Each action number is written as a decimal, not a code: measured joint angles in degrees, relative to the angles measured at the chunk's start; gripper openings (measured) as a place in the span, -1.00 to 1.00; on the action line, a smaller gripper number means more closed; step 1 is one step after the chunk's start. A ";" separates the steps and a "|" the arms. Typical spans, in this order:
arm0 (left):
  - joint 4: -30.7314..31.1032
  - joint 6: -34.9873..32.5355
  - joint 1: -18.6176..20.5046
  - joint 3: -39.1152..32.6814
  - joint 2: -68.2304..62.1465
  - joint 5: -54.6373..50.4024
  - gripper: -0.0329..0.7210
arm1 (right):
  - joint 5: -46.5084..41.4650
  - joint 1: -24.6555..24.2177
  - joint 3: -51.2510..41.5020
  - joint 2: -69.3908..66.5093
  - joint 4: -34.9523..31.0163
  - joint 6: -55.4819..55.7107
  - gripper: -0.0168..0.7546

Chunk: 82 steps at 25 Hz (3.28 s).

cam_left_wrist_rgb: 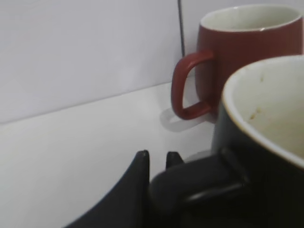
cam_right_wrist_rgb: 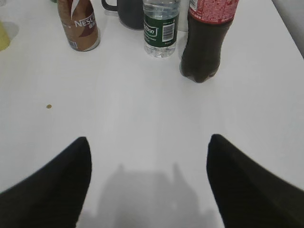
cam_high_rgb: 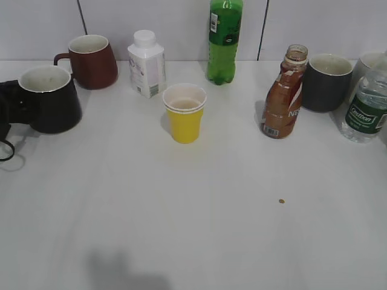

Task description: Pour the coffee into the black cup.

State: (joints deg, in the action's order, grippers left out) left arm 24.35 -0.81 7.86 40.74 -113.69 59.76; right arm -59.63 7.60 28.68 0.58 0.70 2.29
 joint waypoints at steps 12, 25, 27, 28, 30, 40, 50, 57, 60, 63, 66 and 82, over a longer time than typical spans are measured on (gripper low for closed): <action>10.30 13.35 -0.20 -3.35 10.69 2.22 -0.76 | 0.00 0.00 0.00 0.00 0.00 0.00 0.57; 17.24 18.48 -8.70 -3.62 11.28 5.69 -0.77 | 0.00 0.00 0.00 0.00 0.00 0.00 0.57; 19.04 18.54 -8.87 -3.62 11.28 5.69 -0.77 | 0.00 0.00 0.00 0.00 0.00 0.00 0.57; 19.60 18.54 -8.87 -3.62 11.28 5.64 -0.77 | 0.00 0.00 0.00 0.00 0.00 0.00 0.57; 20.98 18.54 -8.87 -3.62 11.28 5.49 -0.77 | 0.00 0.00 0.00 0.00 0.00 0.00 0.57; 22.04 18.67 -8.87 -3.62 11.28 5.21 -0.77 | 31.78 0.00 -0.05 -7.15 0.41 -3.26 0.57; 22.20 18.71 -8.87 -3.62 11.28 4.46 -0.77 | 63.00 0.00 -13.64 -24.79 -1.63 -3.68 0.57; 22.20 18.71 -8.87 -3.62 11.28 4.46 -0.77 | 74.39 0.00 -18.60 -36.34 3.77 -2.29 0.57; 22.20 18.71 -8.87 -3.62 11.28 4.46 -0.77 | 77.96 0.00 -18.19 -42.23 10.80 2.99 0.57; 22.25 18.71 -8.87 -3.62 11.28 4.46 -0.77 | 85.35 0.00 -17.91 -49.02 17.62 11.11 0.57; 22.25 18.71 -8.87 -3.62 11.28 4.46 -0.77 | 93.54 0.00 -17.83 -56.71 23.41 14.61 0.57; 22.25 18.71 -8.87 -3.62 11.28 4.13 -0.77 | 98.90 0.00 -1.44 -88.20 37.35 22.29 0.77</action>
State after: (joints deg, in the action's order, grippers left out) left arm 46.60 17.90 -1.01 37.12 -102.42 63.89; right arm 39.27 7.60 27.24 -87.62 38.06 24.59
